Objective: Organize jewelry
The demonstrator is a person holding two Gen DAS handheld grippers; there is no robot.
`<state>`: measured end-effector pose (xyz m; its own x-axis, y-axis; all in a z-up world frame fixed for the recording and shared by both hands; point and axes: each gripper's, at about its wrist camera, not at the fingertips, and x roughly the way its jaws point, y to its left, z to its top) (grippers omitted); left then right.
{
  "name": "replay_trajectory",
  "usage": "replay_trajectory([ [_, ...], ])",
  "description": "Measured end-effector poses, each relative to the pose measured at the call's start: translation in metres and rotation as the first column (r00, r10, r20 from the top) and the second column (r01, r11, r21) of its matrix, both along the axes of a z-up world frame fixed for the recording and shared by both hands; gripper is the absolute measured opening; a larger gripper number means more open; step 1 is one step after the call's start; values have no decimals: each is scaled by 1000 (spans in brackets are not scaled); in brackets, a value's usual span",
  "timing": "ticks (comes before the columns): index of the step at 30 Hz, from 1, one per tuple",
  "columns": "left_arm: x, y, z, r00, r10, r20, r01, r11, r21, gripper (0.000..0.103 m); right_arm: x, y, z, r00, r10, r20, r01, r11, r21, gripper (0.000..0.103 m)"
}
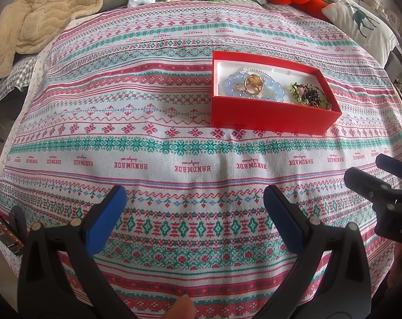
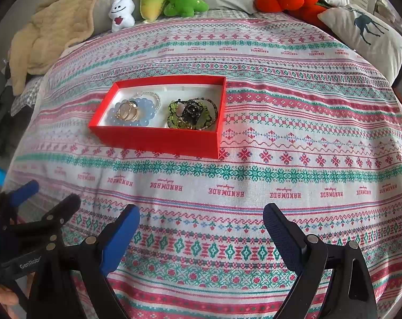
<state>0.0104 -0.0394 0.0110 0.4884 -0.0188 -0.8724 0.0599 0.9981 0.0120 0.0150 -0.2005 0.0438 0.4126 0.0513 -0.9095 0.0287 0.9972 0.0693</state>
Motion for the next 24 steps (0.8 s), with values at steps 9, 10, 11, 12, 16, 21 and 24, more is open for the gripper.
replay_trajectory([
  [9, -1, -1, 1, 1000, -3, 4, 3, 1000, 2, 102, 0, 0, 0, 1000, 1, -1, -1, 1000, 2, 95],
  [10, -1, -1, 2, 1000, -5, 4, 5, 1000, 3, 102, -1, 1, 0, 1000, 1, -2, -1, 1000, 2, 95],
  [11, -1, -1, 2, 1000, -6, 4, 6, 1000, 3, 102, -1, 0, -1, 1000, 1, -2, -1, 1000, 2, 95],
  [12, -1, -1, 2, 1000, -7, 4, 7, 1000, 3, 102, -1, 1, -1, 1000, 1, -2, -1, 1000, 2, 95],
  [16, -1, -1, 2, 1000, -10, 1, 10, 1000, 1, 102, -1, 1, -1, 1000, 1, -1, -1, 1000, 2, 95],
  [21, -3, -3, 2, 1000, -19, 5, 19, 1000, 1, 102, 0, 1, -1, 1000, 2, -2, -2, 1000, 2, 95],
  [24, -5, -4, 2, 999, -32, 8, 32, 999, -8, 102, -2, 3, -3, 1000, 7, 0, -7, 1000, -1, 95],
])
